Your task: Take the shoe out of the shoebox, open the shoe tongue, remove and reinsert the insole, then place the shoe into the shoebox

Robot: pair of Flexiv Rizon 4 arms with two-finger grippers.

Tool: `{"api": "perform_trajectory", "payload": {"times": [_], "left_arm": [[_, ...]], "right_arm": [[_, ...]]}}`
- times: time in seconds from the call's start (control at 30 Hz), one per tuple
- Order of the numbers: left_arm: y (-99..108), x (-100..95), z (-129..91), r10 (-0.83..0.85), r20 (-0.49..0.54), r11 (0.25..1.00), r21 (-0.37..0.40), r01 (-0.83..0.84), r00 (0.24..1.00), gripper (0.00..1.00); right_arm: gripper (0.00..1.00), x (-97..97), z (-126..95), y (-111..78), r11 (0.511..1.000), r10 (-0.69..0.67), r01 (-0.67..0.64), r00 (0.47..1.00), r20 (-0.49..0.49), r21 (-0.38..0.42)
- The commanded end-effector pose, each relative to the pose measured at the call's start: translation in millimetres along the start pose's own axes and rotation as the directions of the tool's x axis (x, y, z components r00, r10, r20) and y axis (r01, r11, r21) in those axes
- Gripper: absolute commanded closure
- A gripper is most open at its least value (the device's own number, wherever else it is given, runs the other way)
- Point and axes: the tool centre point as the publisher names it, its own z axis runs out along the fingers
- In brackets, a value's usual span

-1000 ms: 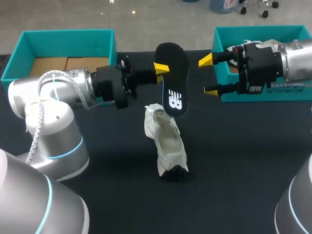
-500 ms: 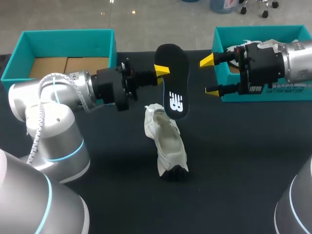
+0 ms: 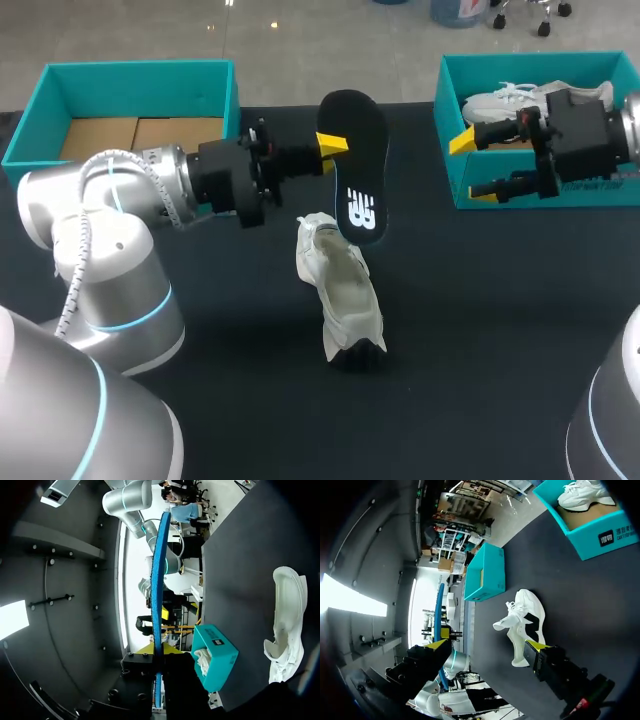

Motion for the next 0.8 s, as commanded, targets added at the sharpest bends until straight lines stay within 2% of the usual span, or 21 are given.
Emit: {"api": "perform_trajectory", "payload": {"times": [0.03,0.27,0.5,0.8], "left_arm": [[-1.0,0.8,0.8,0.002,0.002,1.000,-0.003,-0.002,1.000,1.00],[-1.0,0.8,0.8,0.002,0.002,1.000,-0.003,-0.002,1.000,1.00],[-1.0,0.8,0.8,0.002,0.002,1.000,-0.003,-0.002,1.000,1.00],[-1.0,0.8,0.8,0.002,0.002,1.000,-0.003,-0.002,1.000,1.00]], "right_arm": [[0.00,-15.1,-28.8,-14.1,1.000,0.028,-0.028,0.999,0.043,-0.013],[0.00,-44.1,-50.6,-29.9,0.996,0.079,-0.075,0.994,0.070,-0.053],[0.00,-58.8,-64.3,-42.9,0.992,0.091,-0.084,0.993,0.076,-0.091],[0.00,-59.5,-64.5,-44.1,0.992,0.095,-0.088,0.993,0.073,-0.095]]}}
